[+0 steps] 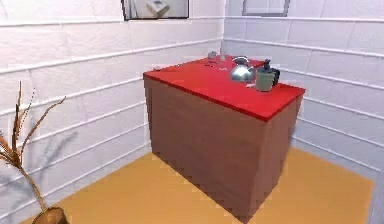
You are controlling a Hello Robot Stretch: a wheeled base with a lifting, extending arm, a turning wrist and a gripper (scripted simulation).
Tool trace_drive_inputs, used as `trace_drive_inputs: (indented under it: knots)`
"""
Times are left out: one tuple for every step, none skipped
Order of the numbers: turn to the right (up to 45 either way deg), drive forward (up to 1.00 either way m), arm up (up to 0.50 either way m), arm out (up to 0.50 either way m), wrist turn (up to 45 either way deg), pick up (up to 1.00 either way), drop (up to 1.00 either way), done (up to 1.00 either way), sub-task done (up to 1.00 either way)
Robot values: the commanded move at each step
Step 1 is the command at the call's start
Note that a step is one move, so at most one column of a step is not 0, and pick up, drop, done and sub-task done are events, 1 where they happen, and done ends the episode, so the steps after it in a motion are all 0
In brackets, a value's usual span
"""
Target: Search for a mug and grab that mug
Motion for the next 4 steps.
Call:
trace_drive_inputs:
  knots:
    - [24.0, 0.00, 0.00, 0.00, 0.0, 0.00, 0.00, 0.00, 0.00]
    - [0.0, 0.70, 0.00, 0.00, 0.0, 0.00, 0.00, 0.00, 0.00]
    - [-45.0, 0.00, 0.00, 0.00, 0.0, 0.00, 0.00, 0.00, 0.00]
    - [-45.0, 0.00, 0.00, 0.00, 0.0, 0.00, 0.00, 0.00, 0.00]
